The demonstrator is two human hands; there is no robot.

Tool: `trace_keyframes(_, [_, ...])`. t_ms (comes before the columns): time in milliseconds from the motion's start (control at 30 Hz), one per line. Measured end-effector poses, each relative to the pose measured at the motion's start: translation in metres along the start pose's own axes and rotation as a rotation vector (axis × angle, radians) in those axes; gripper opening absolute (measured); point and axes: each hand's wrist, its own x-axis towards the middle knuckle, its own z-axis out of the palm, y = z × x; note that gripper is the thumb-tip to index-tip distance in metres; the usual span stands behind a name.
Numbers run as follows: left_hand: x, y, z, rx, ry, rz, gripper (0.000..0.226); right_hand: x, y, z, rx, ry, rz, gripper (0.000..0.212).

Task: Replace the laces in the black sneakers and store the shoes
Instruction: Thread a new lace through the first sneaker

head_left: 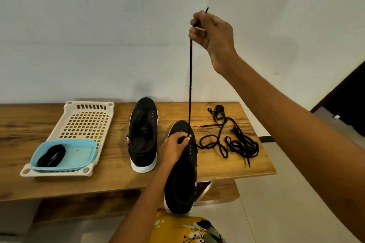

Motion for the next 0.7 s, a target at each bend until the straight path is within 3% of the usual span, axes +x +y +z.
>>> trace_keyframes(100, [0.001, -0.007, 0.003, -0.044, 0.008, 0.001, 0.021, -0.016, 0.028, -0.023, -0.183, -0.016, 0.183, 0.012])
trace_keyframes(167, [0.001, -0.006, 0.003, -0.270, 0.064, -0.070, 0.017, -0.041, 0.060, -0.041, -0.582, -0.063, 0.350, 0.016])
trace_keyframes(233, [-0.001, -0.003, 0.001, -0.546, 0.127, -0.204, 0.016, -0.074, 0.097, -0.061, -1.019, -0.216, 0.435, 0.020])
trace_keyframes(300, [-0.003, -0.004, 0.000, -0.767, 0.184, -0.301, 0.015, -0.107, 0.131, -0.072, -1.183, -0.371, 0.503, 0.021])
trace_keyframes(367, [-0.007, -0.005, -0.002, -0.885, 0.220, -0.346, 0.016, -0.131, 0.154, -0.074, -1.134, -0.375, 0.566, 0.024])
trace_keyframes(433, [-0.011, -0.006, -0.003, -0.933, 0.239, -0.341, 0.019, -0.140, 0.168, -0.069, -1.128, -0.338, 0.499, 0.027])
trace_keyframes(567, [-0.012, -0.006, -0.002, -0.801, 0.221, -0.268, 0.016, -0.138, 0.172, -0.064, -1.244, -0.381, 0.338, 0.016])
trace_keyframes(700, [-0.010, -0.014, -0.006, -0.703, 0.130, -0.198, 0.022, -0.116, 0.150, -0.073, -0.895, 0.001, 0.376, 0.018])
